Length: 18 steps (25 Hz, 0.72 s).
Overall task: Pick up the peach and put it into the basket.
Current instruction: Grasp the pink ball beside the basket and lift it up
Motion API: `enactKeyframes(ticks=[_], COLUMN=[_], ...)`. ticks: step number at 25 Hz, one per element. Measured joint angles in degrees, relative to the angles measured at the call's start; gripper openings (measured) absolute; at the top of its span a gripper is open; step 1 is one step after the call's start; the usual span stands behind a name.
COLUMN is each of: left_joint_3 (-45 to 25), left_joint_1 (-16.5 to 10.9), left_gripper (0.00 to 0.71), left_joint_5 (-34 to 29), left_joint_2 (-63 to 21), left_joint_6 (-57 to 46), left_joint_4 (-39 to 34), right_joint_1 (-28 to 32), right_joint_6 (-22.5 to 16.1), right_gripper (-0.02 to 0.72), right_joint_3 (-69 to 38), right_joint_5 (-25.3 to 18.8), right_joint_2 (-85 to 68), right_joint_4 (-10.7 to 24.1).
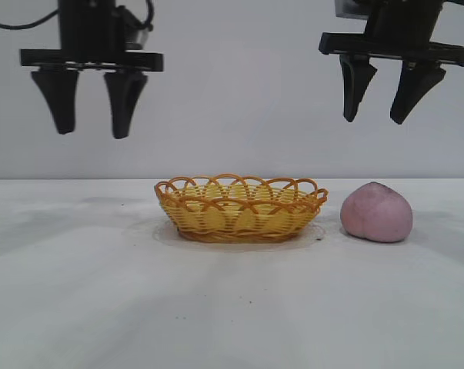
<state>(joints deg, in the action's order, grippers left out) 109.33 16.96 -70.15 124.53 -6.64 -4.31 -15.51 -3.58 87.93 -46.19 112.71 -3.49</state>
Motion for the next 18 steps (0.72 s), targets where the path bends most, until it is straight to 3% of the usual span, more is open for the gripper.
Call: enactKeyframes(ticks=[4, 10, 18], left_joint_3=[0.00, -0.27, -12.47], left_joint_1=[-3.84, -6.78, -9.89], left_gripper=[0.469, 0.469, 0.469], left_joint_5=[0.00, -0.03, -0.03], left_joint_2=[-0.36, -2.93, -10.37], left_joint_6=[3.11, 6.80, 8.85], left_joint_4=[-0.64, -0.77, -1.79], right_joint_1=[0.00, 0.00, 0.00], right_joint_6=[0.00, 0.00, 0.00], right_gripper=[0.412, 0.412, 0.412], right_joint_3=[0.00, 0.00, 0.00], right_joint_5=[-0.31, -0.45, -0.93], right_joint_2=[0.00, 0.00, 0.00], right_joint_4=[0.00, 0.62, 1.60])
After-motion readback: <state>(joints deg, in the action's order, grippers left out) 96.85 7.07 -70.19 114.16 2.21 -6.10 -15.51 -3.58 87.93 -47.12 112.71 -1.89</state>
